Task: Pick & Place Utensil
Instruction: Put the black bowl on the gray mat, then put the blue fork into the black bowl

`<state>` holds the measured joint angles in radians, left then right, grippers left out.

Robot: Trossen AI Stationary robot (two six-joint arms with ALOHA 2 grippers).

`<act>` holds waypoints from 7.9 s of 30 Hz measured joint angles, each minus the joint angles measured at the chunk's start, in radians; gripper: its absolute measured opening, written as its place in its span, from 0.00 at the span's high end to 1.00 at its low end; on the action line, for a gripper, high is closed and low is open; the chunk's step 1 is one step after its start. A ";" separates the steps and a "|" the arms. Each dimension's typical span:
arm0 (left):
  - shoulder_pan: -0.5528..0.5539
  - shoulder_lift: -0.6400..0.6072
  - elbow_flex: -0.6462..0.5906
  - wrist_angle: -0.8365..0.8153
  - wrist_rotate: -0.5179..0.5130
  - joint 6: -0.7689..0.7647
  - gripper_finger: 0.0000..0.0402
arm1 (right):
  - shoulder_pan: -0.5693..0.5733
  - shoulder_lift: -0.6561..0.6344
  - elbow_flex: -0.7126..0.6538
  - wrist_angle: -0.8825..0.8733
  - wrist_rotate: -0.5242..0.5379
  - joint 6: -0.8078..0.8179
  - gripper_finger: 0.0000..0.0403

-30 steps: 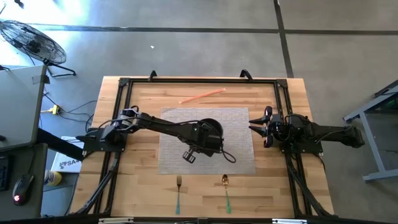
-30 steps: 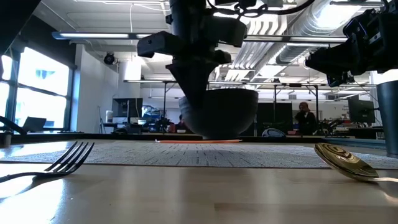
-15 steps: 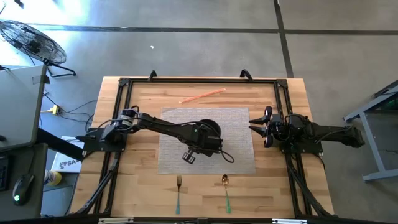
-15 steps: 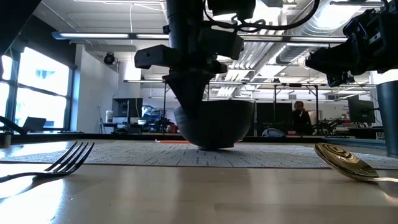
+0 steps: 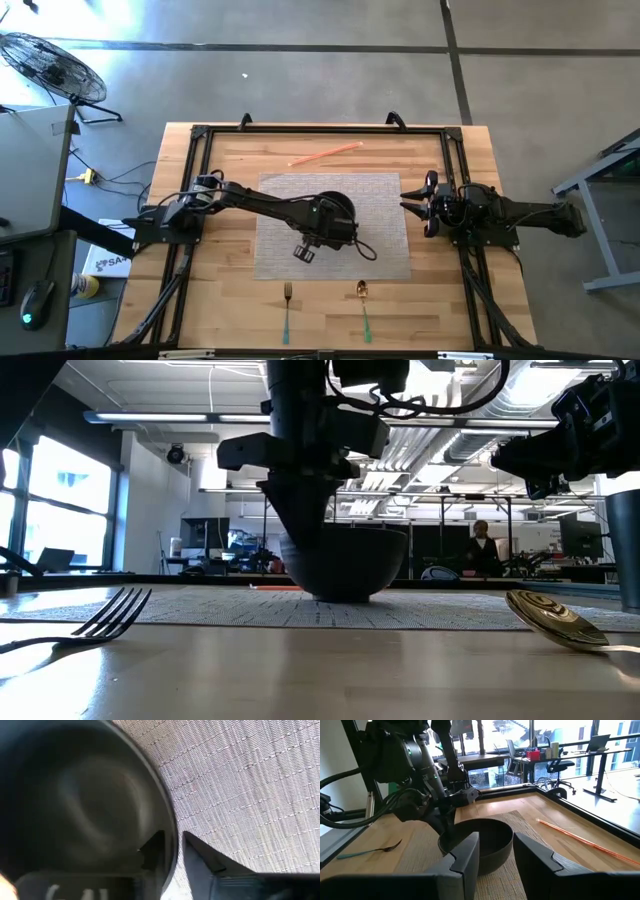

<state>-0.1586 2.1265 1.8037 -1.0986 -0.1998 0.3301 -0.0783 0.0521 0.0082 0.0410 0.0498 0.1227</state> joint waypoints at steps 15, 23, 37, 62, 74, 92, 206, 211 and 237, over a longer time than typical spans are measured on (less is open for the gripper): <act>-0.001 0.000 0.314 -0.260 0.128 -0.147 0.56 | 0.000 0.000 0.000 0.000 0.000 0.000 0.72; -0.026 -0.030 0.495 -0.466 0.202 -0.362 0.56 | 0.000 0.000 0.000 0.000 0.000 0.000 0.72; -0.302 -0.069 0.492 -0.473 0.219 -0.711 0.55 | 0.000 0.000 0.000 0.000 0.000 0.000 0.72; -0.587 -0.061 0.265 -0.366 -0.062 -1.903 0.56 | 0.000 0.000 0.000 0.000 0.000 0.000 0.72; -0.506 -0.061 -0.041 -0.056 0.037 -2.113 0.56 | 0.000 0.001 0.000 0.000 0.000 0.000 0.72; -0.502 -0.061 -0.269 0.233 0.059 -2.220 0.56 | 0.000 0.000 0.000 0.000 0.000 0.000 0.72; 0.230 -0.003 0.247 -0.297 0.276 -0.503 0.99 | 0.000 0.000 0.000 0.000 0.000 0.000 0.72; 0.264 0.009 0.269 -0.290 0.323 -0.462 0.99 | 0.000 0.000 0.000 0.000 0.000 0.000 0.72; 0.296 0.139 0.325 -0.169 0.371 -0.334 0.99 | 0.000 0.013 0.000 0.000 0.000 0.000 0.72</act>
<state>0.1375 2.2658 2.1288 -1.2673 0.1716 -0.0040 -0.0780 0.0652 0.0082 0.0410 0.0498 0.1228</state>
